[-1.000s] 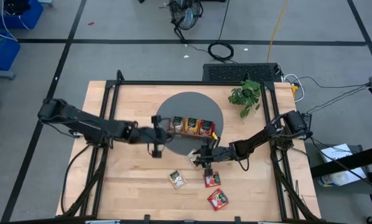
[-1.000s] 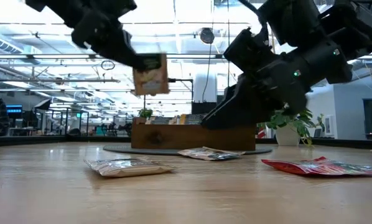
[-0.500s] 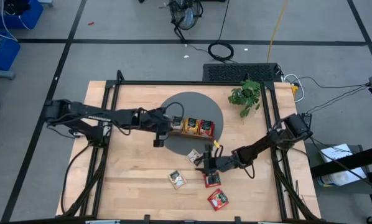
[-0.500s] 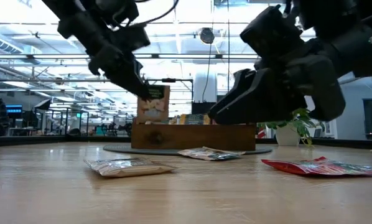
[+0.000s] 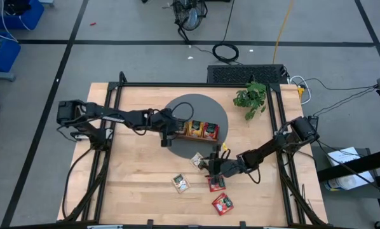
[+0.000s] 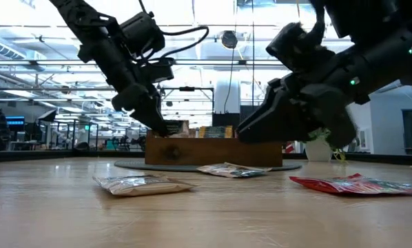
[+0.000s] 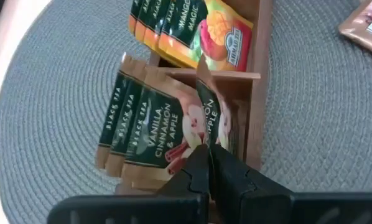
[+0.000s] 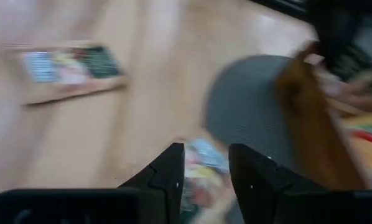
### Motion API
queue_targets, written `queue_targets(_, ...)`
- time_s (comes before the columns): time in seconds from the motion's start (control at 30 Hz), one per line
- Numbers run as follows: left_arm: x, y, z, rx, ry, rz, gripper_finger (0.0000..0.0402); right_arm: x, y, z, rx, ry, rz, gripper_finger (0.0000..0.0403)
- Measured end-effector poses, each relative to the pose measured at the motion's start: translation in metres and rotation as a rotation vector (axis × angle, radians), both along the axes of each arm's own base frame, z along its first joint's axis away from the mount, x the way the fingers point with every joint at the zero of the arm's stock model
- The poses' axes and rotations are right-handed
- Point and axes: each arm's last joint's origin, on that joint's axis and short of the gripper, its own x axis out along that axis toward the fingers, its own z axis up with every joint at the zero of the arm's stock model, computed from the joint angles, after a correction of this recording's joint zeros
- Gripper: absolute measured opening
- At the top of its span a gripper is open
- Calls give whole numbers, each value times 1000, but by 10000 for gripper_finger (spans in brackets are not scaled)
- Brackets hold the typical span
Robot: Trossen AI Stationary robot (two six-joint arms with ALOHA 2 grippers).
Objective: Pick & Place Tea
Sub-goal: Put the brown tea bag into the left section of the wooden organizer
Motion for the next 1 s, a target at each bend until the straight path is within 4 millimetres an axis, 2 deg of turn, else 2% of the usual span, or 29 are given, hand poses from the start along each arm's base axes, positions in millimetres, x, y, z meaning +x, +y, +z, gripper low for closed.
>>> queue_targets(0.2,-1,-4,6,-6,-25,4,33,-4,-2,-1,-78,-7,-132,96)
queue_targets(0.5,-8,-9,30,-5,-109,13,104,-6,-3,-5,-119,26,-170,72)
queue_targets(0.63,-18,-4,42,156,-98,134,118,-9,-5,-9,-140,73,-172,60)
queue_targets(0.73,-25,8,52,256,-124,332,113,-11,-7,-12,-142,104,-184,46)
queue_targets(0.8,-30,20,52,234,-124,396,100,-11,-10,-13,-138,115,-190,33)
queue_targets(0.9,-32,39,47,97,-123,364,68,-10,-13,-14,-117,143,-161,13)
queue_targets(1.0,-30,54,32,-11,-103,354,25,-10,-18,-16,-106,156,-159,2)
